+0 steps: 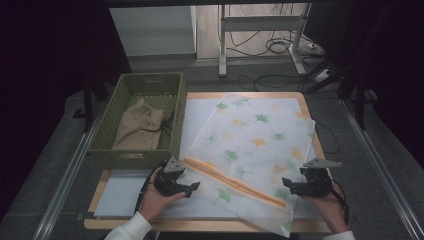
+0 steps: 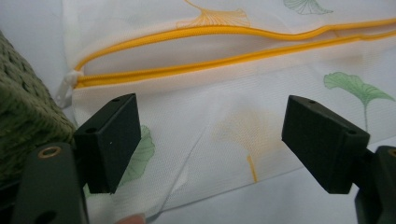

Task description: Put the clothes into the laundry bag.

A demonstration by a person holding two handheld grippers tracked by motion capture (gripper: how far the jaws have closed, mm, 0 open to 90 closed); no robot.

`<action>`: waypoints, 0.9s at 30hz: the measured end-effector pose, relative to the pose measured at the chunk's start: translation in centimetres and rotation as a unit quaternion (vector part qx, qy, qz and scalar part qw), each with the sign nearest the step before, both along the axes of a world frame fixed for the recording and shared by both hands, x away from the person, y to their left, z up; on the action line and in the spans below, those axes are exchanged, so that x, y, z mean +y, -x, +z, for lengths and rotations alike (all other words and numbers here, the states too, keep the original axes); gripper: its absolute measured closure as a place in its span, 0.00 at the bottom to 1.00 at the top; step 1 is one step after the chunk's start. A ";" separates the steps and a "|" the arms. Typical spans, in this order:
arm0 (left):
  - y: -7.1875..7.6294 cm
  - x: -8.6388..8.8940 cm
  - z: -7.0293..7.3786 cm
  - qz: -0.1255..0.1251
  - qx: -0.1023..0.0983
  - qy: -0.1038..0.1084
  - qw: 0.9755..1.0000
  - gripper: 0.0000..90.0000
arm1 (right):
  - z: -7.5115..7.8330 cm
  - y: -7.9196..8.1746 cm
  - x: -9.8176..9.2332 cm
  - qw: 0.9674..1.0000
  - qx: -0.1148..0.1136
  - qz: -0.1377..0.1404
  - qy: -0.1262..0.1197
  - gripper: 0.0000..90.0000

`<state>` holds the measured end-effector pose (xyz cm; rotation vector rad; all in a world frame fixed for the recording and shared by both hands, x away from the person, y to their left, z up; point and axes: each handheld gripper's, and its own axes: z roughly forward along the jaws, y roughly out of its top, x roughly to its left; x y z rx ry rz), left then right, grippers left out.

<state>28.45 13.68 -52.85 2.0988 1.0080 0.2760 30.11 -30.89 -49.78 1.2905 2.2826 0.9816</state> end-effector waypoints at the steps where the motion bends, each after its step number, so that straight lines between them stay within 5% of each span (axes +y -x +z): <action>1: 0.0 0.0 0.0 0.000 0.000 0.000 1.000 0.22 | 0.0 0.0 0.0 1.000 0.001 -0.001 0.003 0.21; 9: 0.0 -0.5 0.0 -0.016 0.003 0.002 1.000 0.21 | 0.8 0.5 -0.5 1.000 0.005 -0.007 0.000 0.21; 19: -0.1 -0.1 0.1 -0.002 0.006 0.001 1.000 0.21 | 0.7 0.1 -1.1 1.000 0.023 0.008 -0.012 0.23; 27: 0.1 0.0 0.2 0.002 0.002 0.002 1.000 0.21 | 2.5 0.5 0.0 1.000 0.005 0.028 0.002 0.29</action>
